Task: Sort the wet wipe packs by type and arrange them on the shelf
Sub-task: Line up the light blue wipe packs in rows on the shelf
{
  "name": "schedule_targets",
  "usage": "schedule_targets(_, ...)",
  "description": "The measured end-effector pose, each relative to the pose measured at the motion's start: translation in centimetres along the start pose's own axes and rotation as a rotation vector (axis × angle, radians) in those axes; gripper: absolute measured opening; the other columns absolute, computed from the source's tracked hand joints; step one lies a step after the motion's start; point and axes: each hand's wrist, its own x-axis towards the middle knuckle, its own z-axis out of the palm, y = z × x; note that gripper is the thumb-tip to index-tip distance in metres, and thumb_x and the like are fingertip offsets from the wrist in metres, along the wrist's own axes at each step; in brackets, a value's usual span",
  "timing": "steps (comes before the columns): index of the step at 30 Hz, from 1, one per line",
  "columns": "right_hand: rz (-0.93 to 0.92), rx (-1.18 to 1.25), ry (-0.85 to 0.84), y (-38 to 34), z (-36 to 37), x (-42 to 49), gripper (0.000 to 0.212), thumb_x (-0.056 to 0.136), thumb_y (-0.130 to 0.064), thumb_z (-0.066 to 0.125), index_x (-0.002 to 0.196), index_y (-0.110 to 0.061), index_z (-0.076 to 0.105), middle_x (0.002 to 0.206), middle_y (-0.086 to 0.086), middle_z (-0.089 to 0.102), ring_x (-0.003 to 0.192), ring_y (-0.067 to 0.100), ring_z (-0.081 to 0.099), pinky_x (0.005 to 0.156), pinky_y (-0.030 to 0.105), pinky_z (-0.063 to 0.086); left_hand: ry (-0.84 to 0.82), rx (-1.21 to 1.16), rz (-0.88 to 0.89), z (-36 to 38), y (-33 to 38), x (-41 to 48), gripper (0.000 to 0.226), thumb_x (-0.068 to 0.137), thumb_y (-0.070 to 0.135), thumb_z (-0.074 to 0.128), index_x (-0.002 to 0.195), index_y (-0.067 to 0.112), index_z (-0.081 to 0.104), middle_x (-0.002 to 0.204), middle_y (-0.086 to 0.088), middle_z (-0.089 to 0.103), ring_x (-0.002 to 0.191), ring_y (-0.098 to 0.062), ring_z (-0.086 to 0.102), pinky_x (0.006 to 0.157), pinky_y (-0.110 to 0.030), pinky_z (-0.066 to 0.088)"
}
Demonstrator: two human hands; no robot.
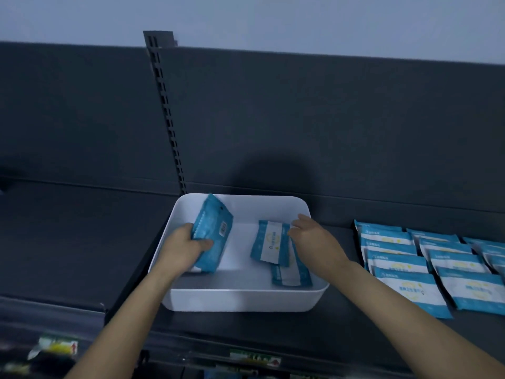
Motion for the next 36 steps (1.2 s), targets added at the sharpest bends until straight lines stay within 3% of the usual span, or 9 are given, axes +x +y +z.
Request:
schedule_targets(3,0.102,0.077,-0.180,-1.8,0.3,1.3,0.017,0.091,0.000,0.044,0.100,-0.001,0.058,0.106,0.016,0.053,0.091,0.028,0.052,0.072,0.030,0.043,0.108,-0.155,0.023,-0.2,-0.2,-0.3,0.019,0.084,0.009,0.068,0.102,0.006,0.060,0.096,-0.010,0.068,0.086,-0.028,0.067,0.069,-0.036,0.055)
schedule_targets(7,0.155,0.040,-0.446,-4.0,1.6,2.6,0.029,0.099,-0.028,0.041,0.113,-0.006,0.054,0.111,0.011,0.058,0.091,0.024,0.054,0.071,0.028,0.040,0.204,-0.259,0.059,-0.5,-0.5,-0.6,0.021,0.087,0.008,0.066,0.107,0.013,0.060,0.103,-0.006,0.068,0.089,-0.024,0.067,0.078,-0.041,0.057)
schedule_targets(12,0.137,0.151,-0.500,-5.8,2.7,3.4,0.038,0.095,-0.038,0.045,0.125,-0.013,0.049,0.124,0.012,0.057,0.107,0.027,0.055,0.089,0.036,0.046,0.376,-0.151,0.182,-0.8,-0.3,-0.9,0.014,0.089,0.011,0.062,0.101,0.015,0.055,0.090,0.005,0.063,0.080,-0.011,0.061,0.060,-0.023,0.047)
schedule_targets(17,0.360,0.258,-0.310,-5.9,2.9,4.8,0.038,0.096,-0.045,0.045,0.115,-0.012,0.048,0.121,0.013,0.055,0.107,0.028,0.053,0.085,0.033,0.041,0.446,0.030,0.278,-2.1,-0.4,-0.8,0.013,0.089,0.016,0.060,0.100,0.018,0.052,0.083,0.006,0.060,0.070,-0.009,0.058,0.057,-0.030,0.050)
schedule_targets(23,0.465,0.172,-0.368,-5.1,2.9,6.4,0.065,0.090,-0.050,0.052,0.138,-0.012,0.030,0.135,0.018,0.043,0.123,0.036,0.043,0.099,0.038,0.037,0.421,-0.284,0.171,-3.0,-1.3,-0.3,0.012,0.087,0.015,0.065,0.095,0.020,0.058,0.091,0.007,0.065,0.083,-0.011,0.064,0.070,-0.032,0.053)
schedule_targets(27,0.508,0.251,-0.295,-5.2,2.5,6.8,0.062,0.082,-0.041,0.067,0.127,-0.011,0.035,0.121,0.009,0.056,0.114,0.029,0.053,0.091,0.034,0.040,0.448,-0.416,0.128,-3.2,-1.5,0.0,0.012,0.087,0.015,0.065,0.089,0.024,0.058,0.092,0.006,0.066,0.083,-0.010,0.065,0.067,-0.027,0.051)
schedule_targets(32,0.593,0.661,-0.048,-6.0,2.7,7.3,0.050,0.074,0.000,0.074,0.101,-0.013,0.034,0.089,0.003,0.049,0.096,0.028,0.059,0.069,0.030,0.046,0.443,-0.376,0.125,-3.0,-1.6,0.0,0.010,0.087,0.017,0.065,0.094,0.018,0.059,0.092,0.005,0.066,0.085,-0.013,0.065,0.071,-0.034,0.055)
schedule_targets(34,0.601,0.696,-0.090,-5.9,1.6,7.5,0.049,0.075,0.000,0.073,0.099,-0.015,0.032,0.091,0.003,0.048,0.091,0.024,0.056,0.066,0.029,0.044,0.437,-0.342,0.132,-2.9,-1.6,0.0,0.011,0.087,0.018,0.066,0.095,0.017,0.059,0.092,0.004,0.066,0.084,-0.014,0.066,0.073,-0.038,0.056)
schedule_targets(36,0.490,0.406,-0.280,-5.3,0.0,6.9,0.034,0.077,-0.008,0.073,0.086,-0.013,0.040,0.092,0.005,0.050,0.085,0.021,0.052,0.066,0.025,0.040,0.443,-0.322,0.146,-2.9,-1.6,-0.1,0.010,0.087,0.018,0.066,0.093,0.019,0.058,0.091,0.005,0.066,0.083,-0.014,0.065,0.075,-0.039,0.056)
